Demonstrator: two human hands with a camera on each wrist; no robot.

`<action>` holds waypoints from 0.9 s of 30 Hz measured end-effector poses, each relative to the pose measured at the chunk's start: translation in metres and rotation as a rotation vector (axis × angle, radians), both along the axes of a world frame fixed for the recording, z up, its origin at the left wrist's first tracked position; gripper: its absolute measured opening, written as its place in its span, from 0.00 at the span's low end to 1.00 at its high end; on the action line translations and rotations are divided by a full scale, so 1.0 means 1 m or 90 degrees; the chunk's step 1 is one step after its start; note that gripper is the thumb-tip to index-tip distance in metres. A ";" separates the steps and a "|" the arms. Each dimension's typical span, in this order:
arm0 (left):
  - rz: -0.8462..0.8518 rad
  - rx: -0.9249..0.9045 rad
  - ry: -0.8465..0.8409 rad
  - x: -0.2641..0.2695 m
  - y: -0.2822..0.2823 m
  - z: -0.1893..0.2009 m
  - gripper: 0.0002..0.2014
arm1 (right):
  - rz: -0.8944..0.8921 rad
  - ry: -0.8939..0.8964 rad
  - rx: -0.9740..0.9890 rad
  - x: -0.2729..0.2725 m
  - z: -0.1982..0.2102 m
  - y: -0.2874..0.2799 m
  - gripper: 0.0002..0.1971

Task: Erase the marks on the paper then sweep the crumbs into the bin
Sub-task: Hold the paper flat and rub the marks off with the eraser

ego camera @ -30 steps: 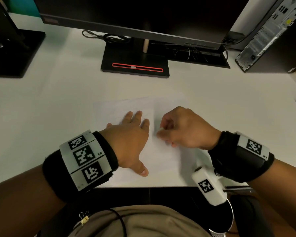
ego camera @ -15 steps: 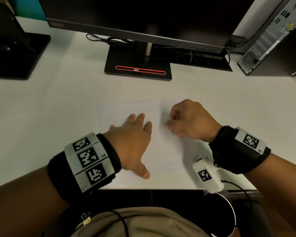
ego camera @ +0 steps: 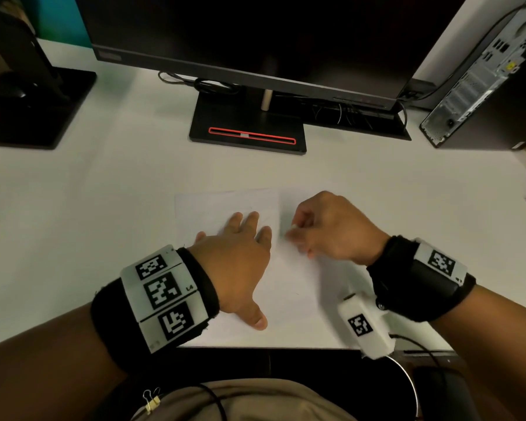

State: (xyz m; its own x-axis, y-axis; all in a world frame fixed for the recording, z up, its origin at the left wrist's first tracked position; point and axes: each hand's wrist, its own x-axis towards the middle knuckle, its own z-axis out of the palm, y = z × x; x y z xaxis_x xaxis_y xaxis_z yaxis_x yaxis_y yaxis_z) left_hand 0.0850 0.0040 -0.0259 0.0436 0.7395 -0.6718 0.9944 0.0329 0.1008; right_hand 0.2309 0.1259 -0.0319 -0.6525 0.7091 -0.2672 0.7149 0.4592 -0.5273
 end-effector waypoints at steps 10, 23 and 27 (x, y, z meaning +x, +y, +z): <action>0.006 -0.005 -0.004 0.001 0.001 0.001 0.69 | -0.067 0.023 -0.028 0.000 -0.001 0.014 0.07; 0.006 -0.012 -0.002 0.000 0.002 0.000 0.69 | -0.091 0.049 -0.034 -0.004 -0.003 0.023 0.07; 0.004 -0.011 -0.003 0.000 0.002 0.000 0.69 | -0.028 0.028 -0.072 -0.007 -0.005 0.014 0.09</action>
State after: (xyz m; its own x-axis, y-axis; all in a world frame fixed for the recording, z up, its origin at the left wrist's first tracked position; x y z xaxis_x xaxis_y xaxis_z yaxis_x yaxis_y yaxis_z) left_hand 0.0852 0.0056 -0.0262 0.0423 0.7276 -0.6847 0.9936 0.0414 0.1053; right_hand 0.2237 0.1403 -0.0365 -0.6346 0.7041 -0.3186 0.7077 0.3637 -0.6057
